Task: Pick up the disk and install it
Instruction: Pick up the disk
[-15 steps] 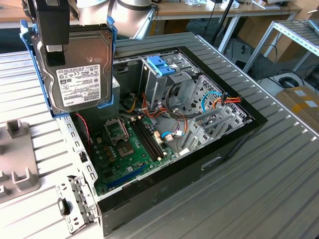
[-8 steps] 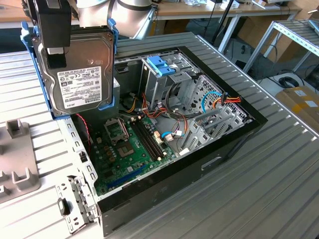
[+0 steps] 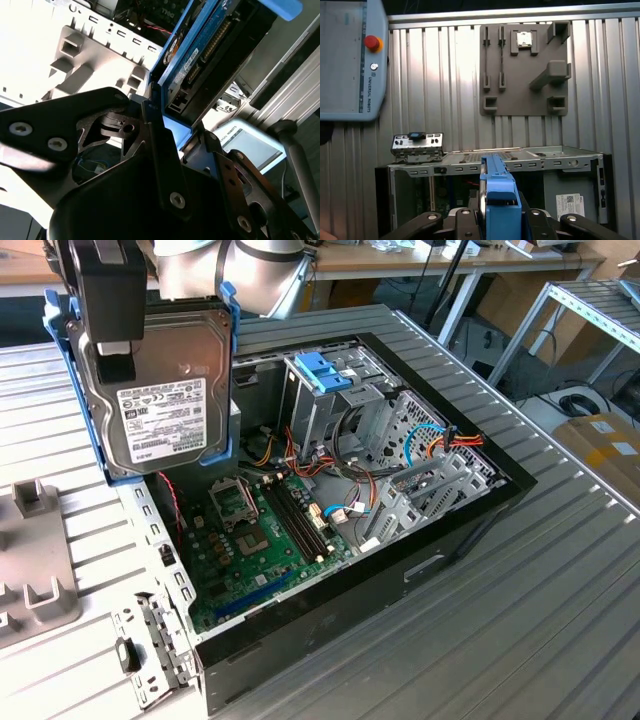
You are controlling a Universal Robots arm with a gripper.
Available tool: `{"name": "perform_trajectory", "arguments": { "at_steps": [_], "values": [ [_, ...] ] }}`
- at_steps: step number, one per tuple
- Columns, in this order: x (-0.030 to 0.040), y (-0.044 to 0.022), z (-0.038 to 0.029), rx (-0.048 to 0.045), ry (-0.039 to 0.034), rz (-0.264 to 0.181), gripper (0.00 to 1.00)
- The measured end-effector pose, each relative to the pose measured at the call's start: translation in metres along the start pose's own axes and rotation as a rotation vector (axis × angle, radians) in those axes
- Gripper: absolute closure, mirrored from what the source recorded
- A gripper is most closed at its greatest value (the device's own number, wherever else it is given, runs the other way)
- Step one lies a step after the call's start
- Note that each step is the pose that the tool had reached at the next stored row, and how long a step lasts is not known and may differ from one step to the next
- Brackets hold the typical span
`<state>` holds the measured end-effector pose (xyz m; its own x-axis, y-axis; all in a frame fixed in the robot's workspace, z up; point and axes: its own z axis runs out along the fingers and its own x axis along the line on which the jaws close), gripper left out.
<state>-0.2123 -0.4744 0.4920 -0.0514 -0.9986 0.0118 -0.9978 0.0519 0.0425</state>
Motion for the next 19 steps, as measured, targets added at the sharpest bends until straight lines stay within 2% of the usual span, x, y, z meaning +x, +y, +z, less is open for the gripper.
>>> {"name": "perform_trajectory", "arguments": {
  "at_steps": [10,19],
  "values": [
    [0.0071,-0.0004,0.0004,-0.0001,0.0002,0.000,0.63],
    [0.0169,-0.0009,0.0005,-0.0001,0.0001,0.000,0.63]
  ]
}}
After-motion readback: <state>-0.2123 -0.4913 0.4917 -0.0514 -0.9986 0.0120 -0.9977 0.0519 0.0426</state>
